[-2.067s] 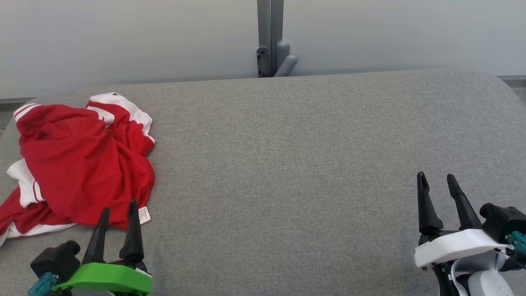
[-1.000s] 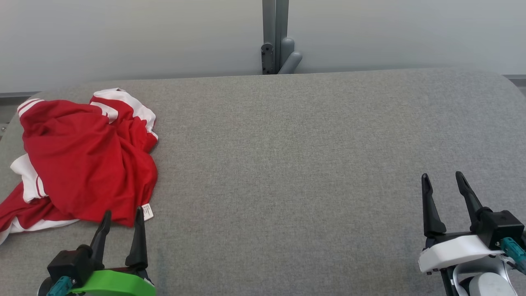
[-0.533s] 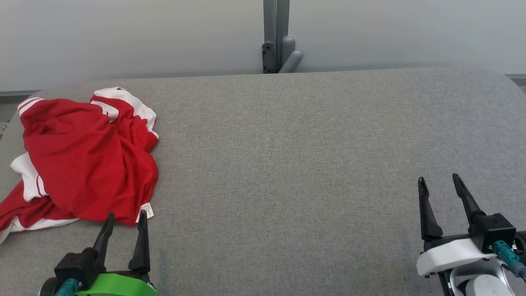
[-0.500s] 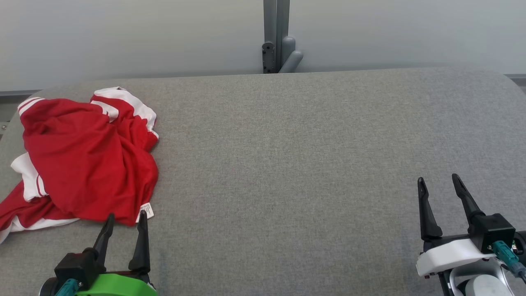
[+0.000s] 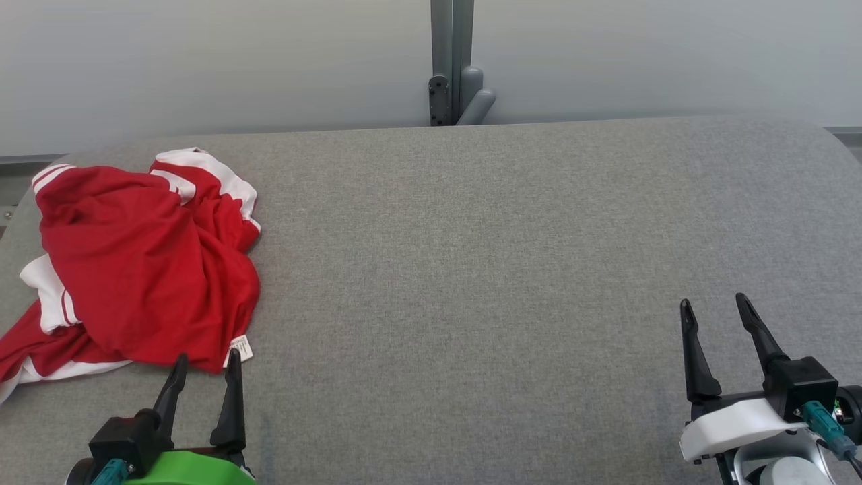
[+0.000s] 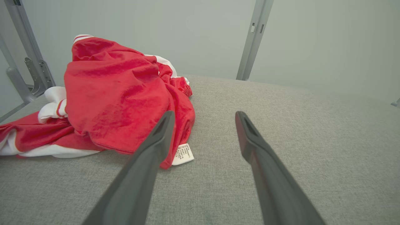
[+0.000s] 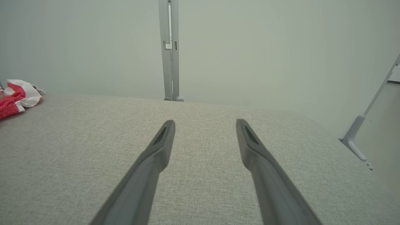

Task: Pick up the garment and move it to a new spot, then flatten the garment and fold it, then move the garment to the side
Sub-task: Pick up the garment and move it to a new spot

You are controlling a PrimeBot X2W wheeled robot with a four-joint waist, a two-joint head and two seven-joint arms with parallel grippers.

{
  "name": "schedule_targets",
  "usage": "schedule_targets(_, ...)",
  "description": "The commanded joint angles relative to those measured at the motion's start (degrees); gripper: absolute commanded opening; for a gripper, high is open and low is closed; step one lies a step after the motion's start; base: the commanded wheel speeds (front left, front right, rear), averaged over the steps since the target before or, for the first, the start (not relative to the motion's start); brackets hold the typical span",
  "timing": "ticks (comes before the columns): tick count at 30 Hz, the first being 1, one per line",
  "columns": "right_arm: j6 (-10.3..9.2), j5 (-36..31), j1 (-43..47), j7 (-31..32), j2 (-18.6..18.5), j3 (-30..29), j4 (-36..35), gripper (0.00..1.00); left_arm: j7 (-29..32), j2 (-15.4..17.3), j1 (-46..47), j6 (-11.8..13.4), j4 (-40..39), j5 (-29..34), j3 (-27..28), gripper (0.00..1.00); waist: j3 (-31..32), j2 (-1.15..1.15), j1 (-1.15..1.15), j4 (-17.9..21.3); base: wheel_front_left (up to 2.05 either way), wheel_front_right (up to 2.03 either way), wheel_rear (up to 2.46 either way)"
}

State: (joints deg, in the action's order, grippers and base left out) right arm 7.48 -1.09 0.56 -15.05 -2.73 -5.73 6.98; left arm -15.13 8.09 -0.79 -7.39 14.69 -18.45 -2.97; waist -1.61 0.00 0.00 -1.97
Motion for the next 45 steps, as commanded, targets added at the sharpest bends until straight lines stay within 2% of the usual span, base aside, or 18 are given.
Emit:
schedule_targets(1,0.02,0.2,0.4,-0.2,-0.3,0.0,0.0,1.00,0.0,0.4,0.1,-0.2,0.0,-0.2,0.1,1.00,0.1,0.00,0.00,0.0,0.00,0.00,0.00)
schedule_targets(6,0.02,0.3,0.6,-0.2,-0.3,0.0,-0.2,1.00,0.0,0.4,0.3,-0.2,0.0,0.1,-0.1,1.00,0.2,0.00,0.00,-0.9,0.00,0.00,0.00)
schedule_targets(11,0.01,0.3,1.2,-0.2,-0.3,0.4,-0.2,1.00,0.0,0.4,0.4,-0.2,0.2,0.4,0.0,1.00,0.6,0.00,0.00,-3.6,0.00,0.00,0.00)
schedule_targets(20,0.01,0.4,1.1,-0.2,-0.3,1.9,0.2,1.00,0.0,0.3,-0.6,-0.2,0.6,0.6,0.8,1.00,1.3,0.00,0.00,-12.8,0.00,0.00,0.00)
schedule_targets(21,0.01,0.4,1.1,-0.2,-0.3,1.9,0.2,1.00,0.0,0.3,-0.6,-0.2,0.6,0.6,0.8,1.00,1.3,0.00,0.00,-12.8,0.00,0.00,0.00)
schedule_targets(22,0.01,0.6,1.0,-0.2,-0.3,2.2,0.4,1.00,0.0,0.2,-1.0,-0.2,0.7,0.6,1.1,1.00,1.5,0.00,0.00,-15.0,0.00,0.00,0.00)
schedule_targets(28,0.01,1.1,0.1,-0.2,-0.3,4.1,0.9,1.00,0.0,0.1,-1.8,-0.2,0.5,0.5,2.9,1.00,1.3,0.00,0.00,-19.3,0.00,0.00,0.00)
schedule_targets(35,0.01,1.3,-0.8,-0.2,-0.3,5.0,1.3,1.00,0.0,-0.2,-2.0,-0.2,0.0,0.3,4.0,1.00,0.6,0.00,0.00,-20.6,0.00,0.00,0.00)
schedule_targets(40,0.01,1.1,-1.3,-0.2,-0.3,5.4,1.3,1.00,0.0,-0.7,-0.6,-0.2,0.5,-0.2,3.7,1.00,-0.6,0.00,0.00,-19.5,0.00,0.00,0.00)
schedule_targets(45,0.01,0.4,-2.1,-0.2,-0.3,5.3,1.2,1.00,0.1,-0.3,4.5,-0.2,5.1,-1.3,1.2,1.00,-2.9,0.00,0.00,-18.0,0.00,0.00,0.00)
